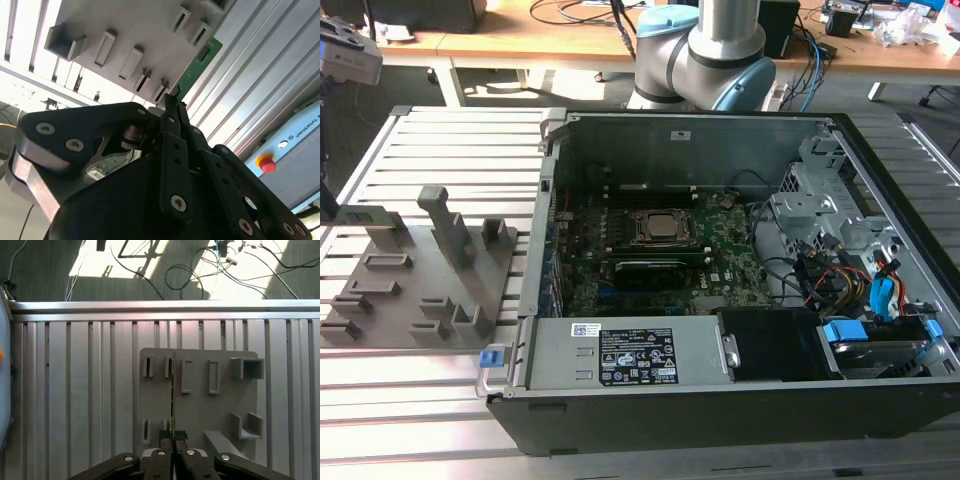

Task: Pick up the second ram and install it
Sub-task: 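Pick up the second ram and move it above second insertion slot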

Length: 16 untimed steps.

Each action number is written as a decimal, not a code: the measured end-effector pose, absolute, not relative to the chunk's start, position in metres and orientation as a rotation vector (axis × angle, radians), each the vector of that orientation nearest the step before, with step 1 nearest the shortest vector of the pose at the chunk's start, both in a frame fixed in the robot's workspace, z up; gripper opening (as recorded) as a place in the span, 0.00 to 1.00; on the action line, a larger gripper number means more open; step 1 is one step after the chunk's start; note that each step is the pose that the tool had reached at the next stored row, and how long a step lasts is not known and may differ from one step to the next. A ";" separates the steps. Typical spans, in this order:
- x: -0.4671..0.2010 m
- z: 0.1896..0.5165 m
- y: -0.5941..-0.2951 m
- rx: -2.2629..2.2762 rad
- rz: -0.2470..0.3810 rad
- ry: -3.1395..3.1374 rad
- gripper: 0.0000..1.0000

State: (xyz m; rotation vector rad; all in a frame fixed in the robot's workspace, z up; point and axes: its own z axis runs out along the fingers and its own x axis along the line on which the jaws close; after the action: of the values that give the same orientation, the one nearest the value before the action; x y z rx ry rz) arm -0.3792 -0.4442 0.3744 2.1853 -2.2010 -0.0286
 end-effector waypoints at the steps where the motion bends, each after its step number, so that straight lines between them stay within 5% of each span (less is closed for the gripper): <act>1: -0.379 0.379 -0.444 2.185 -0.028 -2.201 0.14; 16: -0.379 0.404 -0.444 2.185 -0.028 -2.201 0.14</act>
State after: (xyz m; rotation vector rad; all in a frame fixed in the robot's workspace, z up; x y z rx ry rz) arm -0.3792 -0.4442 0.4041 2.1849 -2.2006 -0.0276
